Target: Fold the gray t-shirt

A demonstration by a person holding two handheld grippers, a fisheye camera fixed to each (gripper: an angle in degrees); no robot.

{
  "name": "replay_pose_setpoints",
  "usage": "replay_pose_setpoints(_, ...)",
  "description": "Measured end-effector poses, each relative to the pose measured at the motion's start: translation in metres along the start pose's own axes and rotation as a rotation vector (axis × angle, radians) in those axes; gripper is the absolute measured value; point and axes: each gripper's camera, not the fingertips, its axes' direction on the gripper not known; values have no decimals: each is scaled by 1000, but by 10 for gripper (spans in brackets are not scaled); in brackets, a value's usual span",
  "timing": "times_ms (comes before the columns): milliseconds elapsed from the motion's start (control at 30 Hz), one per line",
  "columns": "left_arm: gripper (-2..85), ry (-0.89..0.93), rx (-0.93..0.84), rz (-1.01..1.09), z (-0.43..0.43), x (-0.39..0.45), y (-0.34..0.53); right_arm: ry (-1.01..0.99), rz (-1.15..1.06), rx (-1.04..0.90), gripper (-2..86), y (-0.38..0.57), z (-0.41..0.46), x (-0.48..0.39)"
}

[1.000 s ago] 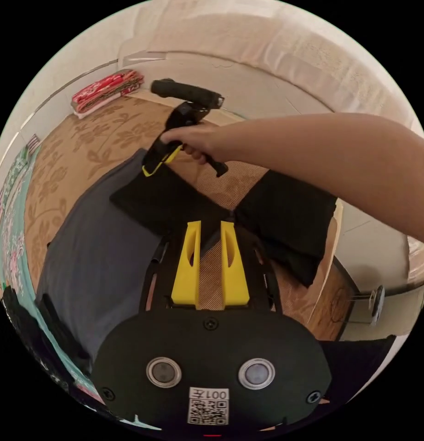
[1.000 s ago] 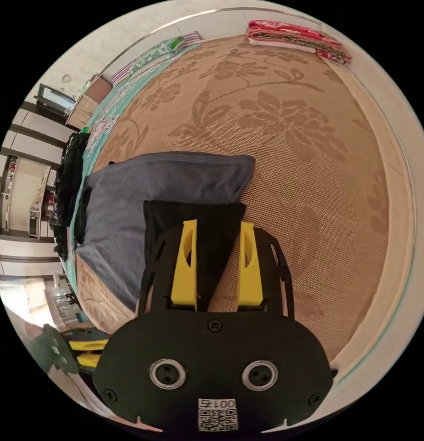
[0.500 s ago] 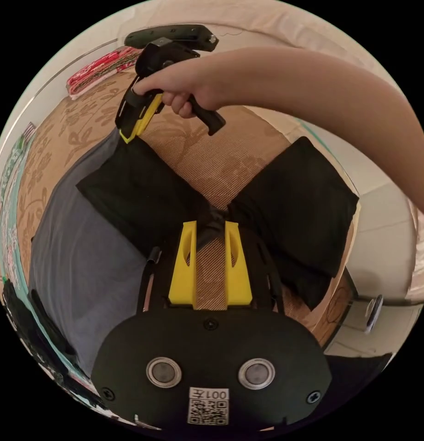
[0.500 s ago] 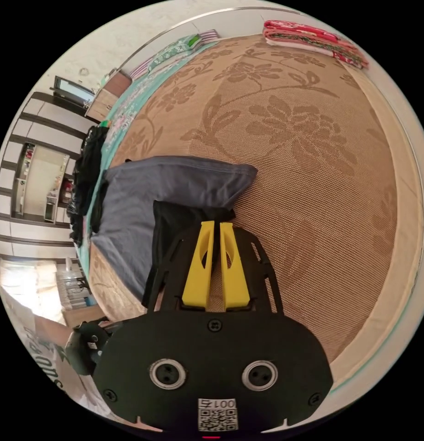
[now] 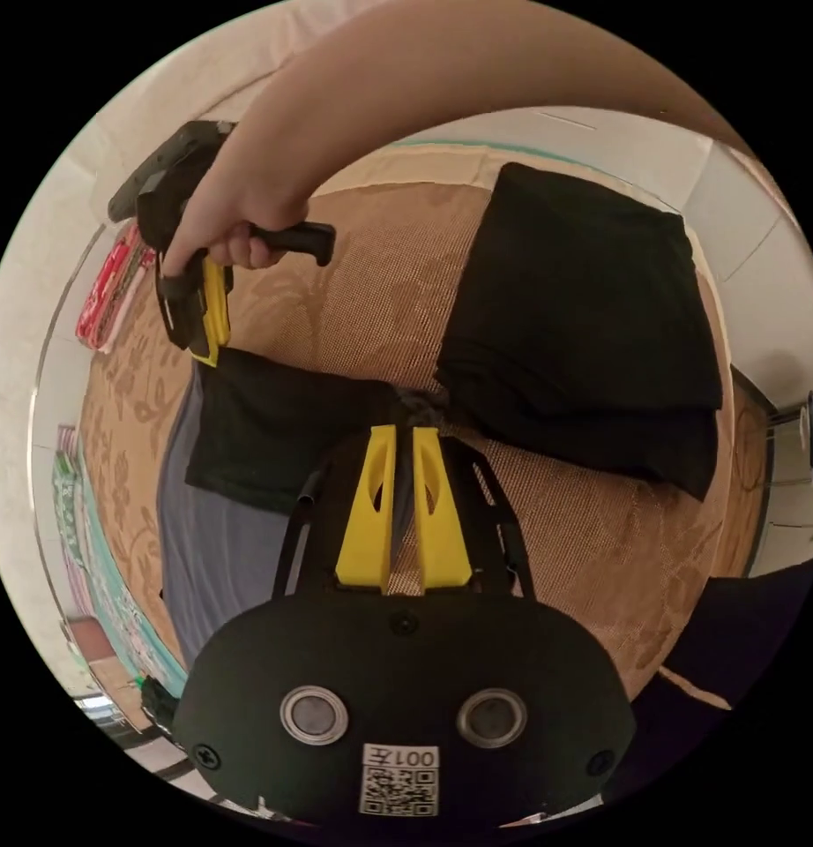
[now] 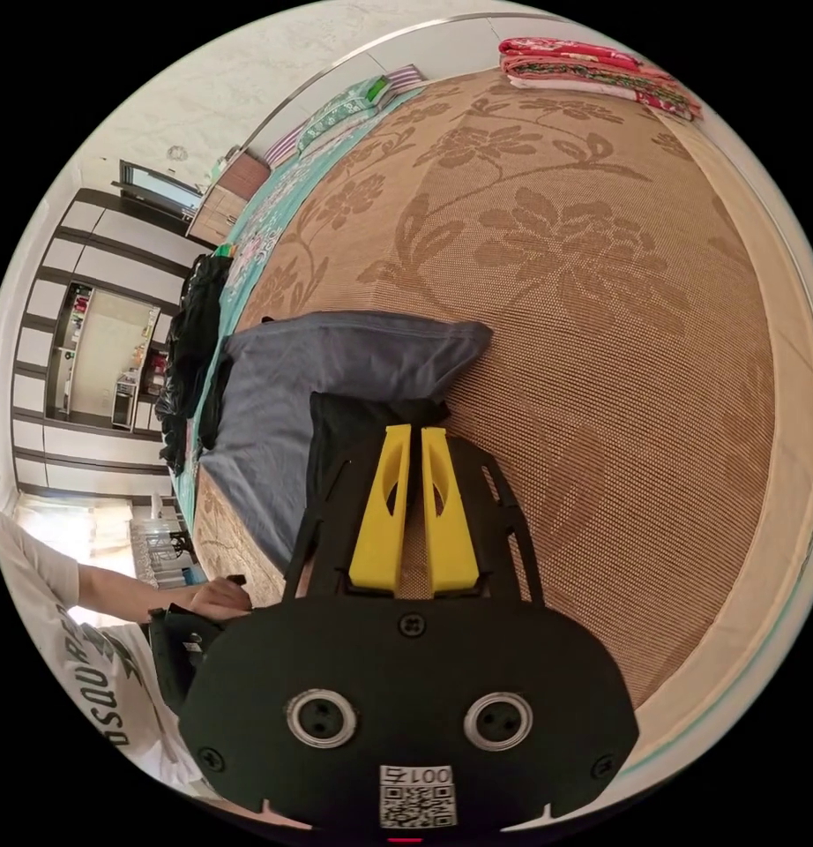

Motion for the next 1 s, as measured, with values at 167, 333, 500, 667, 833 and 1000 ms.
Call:
replay_pose_setpoints(167, -14, 185, 113, -259, -20, -41, 44, -52, 19, 67, 6, 11, -17, 6)
replay_pose_setpoints(333, -16, 341, 232, -458, -43, -70, 92, -129, 84, 133, -3, 30, -37, 15)
replay_pose_setpoints(500, -16, 426, 319, -433, -58, -73, 115, -75, 159, 145, 3, 62, -63, 17)
replay_pose_setpoints(667, -16, 570, 421, -450, -70, -76, 136, 115, 199, 111, 5, 93, -95, 8)
replay_pose_setpoints(833, -16, 626, 514, -579, -89, -98, 193, 168, 128, 134, 9, 96, -109, -39)
replay_pose_setpoints(1000, -14, 549, 580, -804, -115, -147, 311, 157, -194, 173, 18, 35, -69, -162)
